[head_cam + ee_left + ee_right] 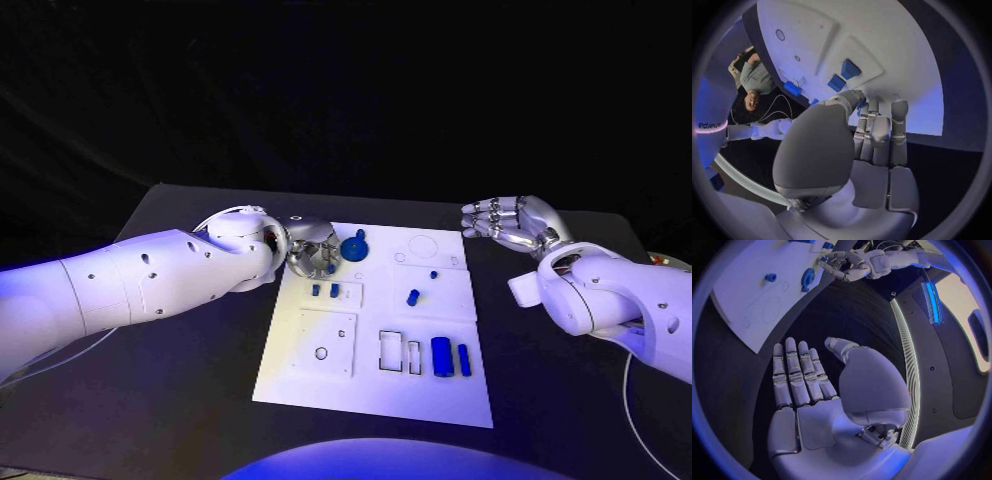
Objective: Assemble the parts on the task board
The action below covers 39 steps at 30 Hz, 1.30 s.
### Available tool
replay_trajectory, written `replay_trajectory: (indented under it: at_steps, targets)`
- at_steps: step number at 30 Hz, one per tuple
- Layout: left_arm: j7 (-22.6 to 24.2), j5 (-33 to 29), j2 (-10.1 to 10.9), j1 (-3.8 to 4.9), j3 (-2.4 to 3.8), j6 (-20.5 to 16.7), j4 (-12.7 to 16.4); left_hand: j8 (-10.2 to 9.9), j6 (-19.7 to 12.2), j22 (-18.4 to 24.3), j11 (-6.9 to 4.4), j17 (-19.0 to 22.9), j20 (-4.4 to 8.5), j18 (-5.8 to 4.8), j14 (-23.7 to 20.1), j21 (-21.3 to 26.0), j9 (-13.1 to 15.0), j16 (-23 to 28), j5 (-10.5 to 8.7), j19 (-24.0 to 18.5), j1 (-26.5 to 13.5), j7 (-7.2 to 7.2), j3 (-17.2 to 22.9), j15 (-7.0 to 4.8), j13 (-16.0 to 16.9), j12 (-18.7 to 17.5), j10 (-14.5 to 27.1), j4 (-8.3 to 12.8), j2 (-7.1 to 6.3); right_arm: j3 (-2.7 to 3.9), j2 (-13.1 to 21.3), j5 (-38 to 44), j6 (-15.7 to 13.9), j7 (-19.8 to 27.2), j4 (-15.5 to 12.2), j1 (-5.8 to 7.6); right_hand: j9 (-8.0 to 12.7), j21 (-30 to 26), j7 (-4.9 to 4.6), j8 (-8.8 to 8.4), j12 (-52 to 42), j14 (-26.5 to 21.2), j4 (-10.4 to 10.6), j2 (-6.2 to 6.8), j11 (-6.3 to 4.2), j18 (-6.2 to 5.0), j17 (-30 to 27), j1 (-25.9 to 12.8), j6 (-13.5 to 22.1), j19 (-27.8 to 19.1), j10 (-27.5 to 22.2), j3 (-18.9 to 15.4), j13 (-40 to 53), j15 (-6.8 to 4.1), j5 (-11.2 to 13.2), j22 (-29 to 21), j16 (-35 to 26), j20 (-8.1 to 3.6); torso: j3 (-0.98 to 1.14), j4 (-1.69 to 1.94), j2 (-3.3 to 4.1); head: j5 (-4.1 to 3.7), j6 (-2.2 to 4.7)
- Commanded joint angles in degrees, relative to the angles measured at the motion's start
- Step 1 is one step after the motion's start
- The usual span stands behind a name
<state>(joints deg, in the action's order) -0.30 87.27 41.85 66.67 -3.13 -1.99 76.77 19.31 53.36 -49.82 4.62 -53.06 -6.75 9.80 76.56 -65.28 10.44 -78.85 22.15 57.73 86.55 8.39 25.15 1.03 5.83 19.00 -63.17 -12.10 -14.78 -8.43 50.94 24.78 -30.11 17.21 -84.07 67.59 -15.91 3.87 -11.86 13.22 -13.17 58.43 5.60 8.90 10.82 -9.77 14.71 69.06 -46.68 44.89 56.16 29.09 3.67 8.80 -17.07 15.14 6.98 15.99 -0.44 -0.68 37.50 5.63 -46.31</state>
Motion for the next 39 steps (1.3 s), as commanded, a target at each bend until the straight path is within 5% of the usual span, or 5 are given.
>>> replay_trajectory:
  at_steps: [1, 16, 27, 30, 39]
  targets:
    - [0.1, -0.2, -0.1, -0.03, 0.02, 0.3, 0.1, -0.3, -0.4, 0.1, 0.25, 0.1, -0.02, -0.45, -0.4, 0.3, -0.1, 0.2, -0.06, -0.5, -0.7, 0.12, 0.3, -0.04, 0.0, -0.3, 0.2, -0.1, -0.13, 0.01, 0.0, 0.3, 0.8, 0.5, 0.0, -0.04, 0.1, -0.1, -2.66, -0.37, 0.3, 0.0, -0.2, -0.12, 0.15, -0.75, 0.0, -0.3, -0.4, -0.3, 0.2, -0.1, 0.0, 0.18, 0.1, 0.0, -0.3, 0.11, -0.01, -0.04, 0.01, 0.04, 0.03]
    - [-0.3, -0.3, 0.4, -0.03, 0.04, 0.1, -0.2, -1.6, -2.0, 0.4, 0.32, 0.9, -0.09, -0.39, -0.8, 0.6, -0.4, 0.4, 0.02, -0.7, -1.1, 0.13, 0.4, 0.01, 0.1, -1.1, 0.2, -0.2, -0.5, 0.01, 0.1, 0.9, 1.7, -0.3, 0.2, -0.05, 0.2, -0.2, -2.74, -0.56, 0.6, -0.6, -0.8, 0.02, 0.29, -0.66, -0.6, -0.1, -0.5, -0.9, -0.1, -0.2, 0.0, 0.41, 0.7, -0.7, -0.8, 0.25, 0.0, -0.05, 0.0, 0.04, 0.12]
    - [1.3, -3.9, 3.5, 0.09, 1.02, -4.0, 0.1, -4.1, -5.0, 2.8, 1.22, 5.9, -0.61, 0.04, -3.3, 2.5, -1.2, 2.1, 0.19, -2.5, -1.5, 0.27, 0.5, 0.73, 0.1, -3.2, 2.3, -0.4, -0.78, 0.02, 0.5, 12.0, 6.4, -3.5, 1.4, 0.03, 0.2, 4.3, -0.75, 0.04, 1.2, 5.4, -7.8, 0.6, -1.41, -0.84, -0.5, 5.0, -3.8, 7.9, 1.5, 2.1, 0.0, -1.96, 7.9, -0.4, 2.7, -2.27, 0.07, -0.04, -0.07, -0.13, 0.44]
    - [3.2, -9.5, 4.9, 0.32, 1.43, -6.5, 0.1, -3.3, -3.4, 6.5, 1.75, 16.7, -0.99, 0.72, -9.2, 5.8, -0.9, 7.4, 0.22, -5.9, -1.5, 0.92, 0.6, 1.15, 0.0, -3.8, 3.6, -0.5, -0.6, 0.05, 0.6, 18.2, 8.7, -5.3, 1.6, 0.34, 0.2, 5.9, -0.41, 0.18, 1.1, 7.7, -8.8, 0.45, -2.02, -0.77, 0.2, 5.2, -5.1, 10.0, 3.3, 2.8, 0.0, -2.87, 7.9, 0.3, 4.1, -3.37, 0.08, -0.02, -0.08, -0.42, 0.67]
    - [12.0, -46.4, 8.2, 0.67, 1.86, -13.1, 1.6, -2.2, -0.9, 9.4, 2.04, 24.9, -1.18, 0.75, -13.6, 10.3, -0.5, 15.5, 0.1, -7.0, -1.4, 1.96, 0.8, 1.3, 0.8, -2.3, 2.8, -0.5, 0.96, 0.14, 1.1, 41.4, 14.1, -12.2, 0.0, 1.97, 0.7, 20.5, 1.87, -0.2, 3.3, 23.7, -11.7, -0.06, -5.02, -0.52, 9.7, 4.6, -9.9, 20.5, 10.0, -0.4, 0.1, -8.06, 6.6, 10.0, 16.8, -9.36, -0.08, -0.1, -0.01, -2.46, 1.45]
